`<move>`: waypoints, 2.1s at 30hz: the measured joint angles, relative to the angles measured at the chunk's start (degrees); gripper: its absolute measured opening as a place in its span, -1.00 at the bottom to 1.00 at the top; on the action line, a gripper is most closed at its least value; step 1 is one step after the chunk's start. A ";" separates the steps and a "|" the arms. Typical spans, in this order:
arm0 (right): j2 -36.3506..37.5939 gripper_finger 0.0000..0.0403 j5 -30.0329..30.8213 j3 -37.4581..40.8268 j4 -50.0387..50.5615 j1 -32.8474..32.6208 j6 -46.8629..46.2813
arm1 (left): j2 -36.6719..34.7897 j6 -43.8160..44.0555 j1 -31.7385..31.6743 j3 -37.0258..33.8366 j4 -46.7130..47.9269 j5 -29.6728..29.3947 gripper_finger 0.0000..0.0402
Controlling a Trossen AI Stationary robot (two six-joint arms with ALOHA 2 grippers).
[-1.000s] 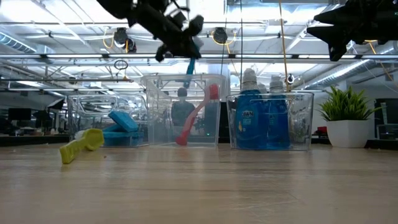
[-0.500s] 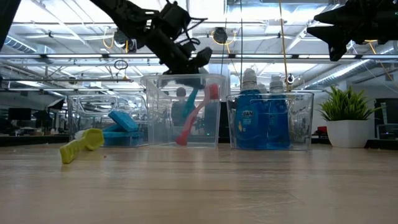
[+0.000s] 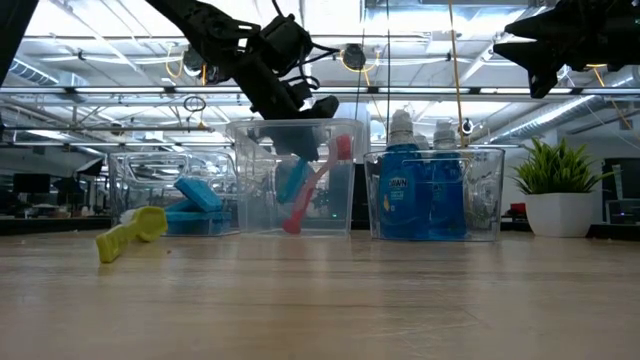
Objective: Pick & Place Kitchen Sink Supplies
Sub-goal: Put the blue dish brush into the middle transparent bin, then put the gray dish brush into the middle transparent bin
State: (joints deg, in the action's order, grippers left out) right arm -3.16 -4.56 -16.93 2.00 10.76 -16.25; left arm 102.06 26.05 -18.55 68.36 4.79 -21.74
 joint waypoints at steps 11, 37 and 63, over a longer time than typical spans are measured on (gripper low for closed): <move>0.00 -0.30 0.00 0.00 0.00 0.02 -0.14 | 0.00 3.46 1.34 0.00 0.12 -2.73 -0.78; 0.00 -0.30 -0.05 0.00 -0.04 0.01 -0.22 | -4.79 0.39 3.37 -0.10 -0.64 -3.49 0.21; -0.01 -0.30 -0.17 0.00 -0.02 0.01 -0.22 | -26.42 14.93 19.47 -0.02 23.66 -3.80 0.35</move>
State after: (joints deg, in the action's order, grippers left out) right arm -3.17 -4.73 -16.93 1.98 10.77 -16.47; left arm 75.64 40.98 0.92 68.34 28.45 -25.54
